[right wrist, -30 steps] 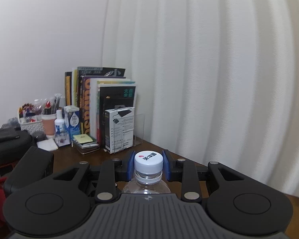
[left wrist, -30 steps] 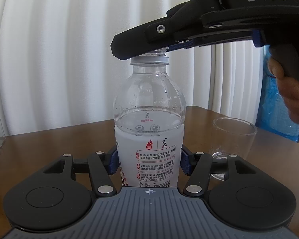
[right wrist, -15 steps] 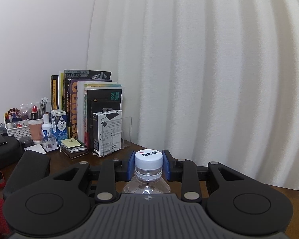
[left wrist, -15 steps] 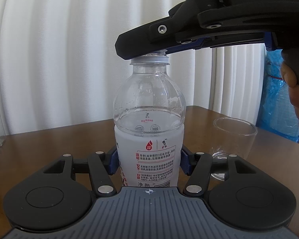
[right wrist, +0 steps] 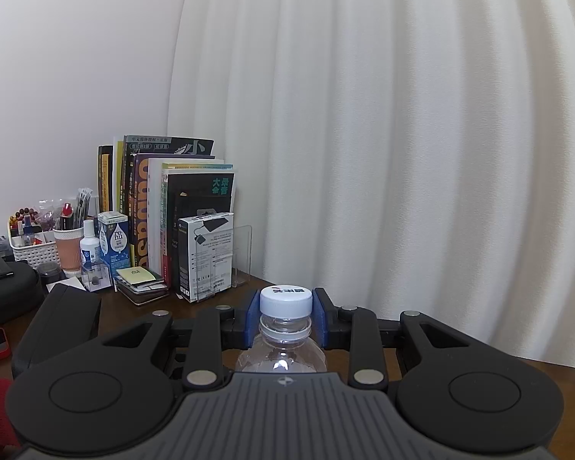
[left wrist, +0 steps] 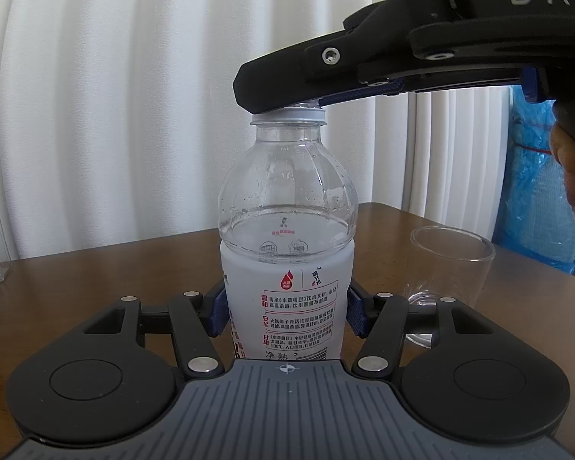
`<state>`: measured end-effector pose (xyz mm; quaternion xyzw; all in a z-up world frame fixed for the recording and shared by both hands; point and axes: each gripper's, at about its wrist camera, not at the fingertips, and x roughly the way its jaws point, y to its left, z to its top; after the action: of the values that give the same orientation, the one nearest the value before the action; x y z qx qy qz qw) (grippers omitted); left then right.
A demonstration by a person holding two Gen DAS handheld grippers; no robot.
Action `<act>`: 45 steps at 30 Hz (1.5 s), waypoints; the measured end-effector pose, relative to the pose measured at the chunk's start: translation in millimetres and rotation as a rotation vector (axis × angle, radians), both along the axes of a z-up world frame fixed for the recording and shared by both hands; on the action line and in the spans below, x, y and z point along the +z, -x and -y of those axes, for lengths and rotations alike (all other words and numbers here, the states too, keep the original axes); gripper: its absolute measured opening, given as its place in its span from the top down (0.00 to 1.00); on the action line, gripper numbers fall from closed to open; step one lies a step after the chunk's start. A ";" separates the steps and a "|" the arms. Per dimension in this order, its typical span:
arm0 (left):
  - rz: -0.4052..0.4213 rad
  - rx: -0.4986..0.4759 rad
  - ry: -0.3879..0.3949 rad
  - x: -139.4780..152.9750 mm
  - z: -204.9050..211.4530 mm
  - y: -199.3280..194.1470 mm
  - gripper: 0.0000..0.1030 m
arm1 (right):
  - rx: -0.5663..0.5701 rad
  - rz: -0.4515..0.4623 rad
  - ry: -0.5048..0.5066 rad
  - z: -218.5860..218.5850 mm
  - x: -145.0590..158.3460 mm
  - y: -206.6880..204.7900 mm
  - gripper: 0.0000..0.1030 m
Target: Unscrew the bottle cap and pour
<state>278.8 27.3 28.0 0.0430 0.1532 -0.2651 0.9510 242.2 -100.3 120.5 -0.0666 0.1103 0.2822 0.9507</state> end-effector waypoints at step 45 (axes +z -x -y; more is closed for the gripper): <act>-0.001 0.010 -0.008 2.1 8.2 0.6 0.43 | 0.005 0.013 -0.056 11.9 -2.6 4.1 0.69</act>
<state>278.2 19.1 30.1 0.0462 0.1548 -0.2597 0.9521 238.1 -112.2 117.8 -0.0420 0.0958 0.2869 0.9522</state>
